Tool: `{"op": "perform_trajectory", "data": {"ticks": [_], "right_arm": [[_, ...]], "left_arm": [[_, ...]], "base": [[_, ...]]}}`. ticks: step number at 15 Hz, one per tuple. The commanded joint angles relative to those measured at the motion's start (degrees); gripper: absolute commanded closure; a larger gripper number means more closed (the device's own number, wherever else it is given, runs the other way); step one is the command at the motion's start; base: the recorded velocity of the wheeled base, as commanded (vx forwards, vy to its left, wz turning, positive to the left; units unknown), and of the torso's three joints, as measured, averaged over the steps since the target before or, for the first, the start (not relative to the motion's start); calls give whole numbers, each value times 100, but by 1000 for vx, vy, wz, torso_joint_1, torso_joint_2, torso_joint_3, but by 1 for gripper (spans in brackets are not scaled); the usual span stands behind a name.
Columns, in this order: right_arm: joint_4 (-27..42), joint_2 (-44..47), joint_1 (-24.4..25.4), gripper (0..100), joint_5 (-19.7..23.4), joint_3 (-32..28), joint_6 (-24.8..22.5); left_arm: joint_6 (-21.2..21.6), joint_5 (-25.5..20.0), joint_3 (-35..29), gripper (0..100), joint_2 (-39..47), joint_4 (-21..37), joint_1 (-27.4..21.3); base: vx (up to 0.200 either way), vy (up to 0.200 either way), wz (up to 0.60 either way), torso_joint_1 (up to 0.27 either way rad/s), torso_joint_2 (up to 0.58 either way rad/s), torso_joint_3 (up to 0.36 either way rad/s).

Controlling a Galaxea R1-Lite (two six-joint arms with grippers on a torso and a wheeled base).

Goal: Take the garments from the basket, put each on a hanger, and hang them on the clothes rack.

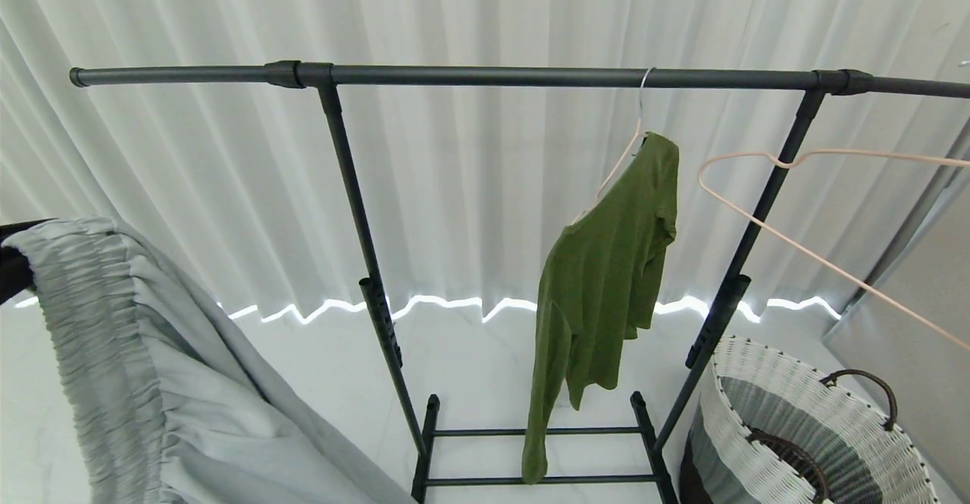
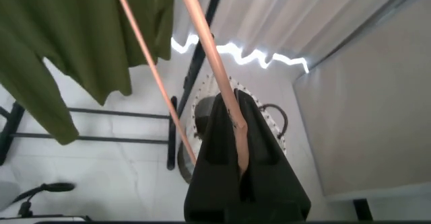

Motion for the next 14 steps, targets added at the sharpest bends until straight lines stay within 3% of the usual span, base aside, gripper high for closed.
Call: {"op": "perform_trajectory", "data": {"ticks": [1,6,9,12,14], "right_arm": [[-8,129,367,100,10,-206,-43],[-8,832,1950,100,10,-812,18],[-8,1271,3162,100,1,-865,247],[-34,1491,3637,100,1,-865,616],[-34,1482,3760,100,10,-865,678]], "left_arm": [[62,4,27,100,37,3,4],[150,-5,-465,100,600,3,13],[132,74,-1010,100,1373,3,408],[97,127,-1634,100,2147,3,611],[-404,136,-2030,100,2613,3,575]], "base": [[0,0,0,0,0,0],[0,0,0,0,0,0],[0,0,0,0,0,0],[0,0,0,0,0,0],[0,0,0,0,0,0]]}}
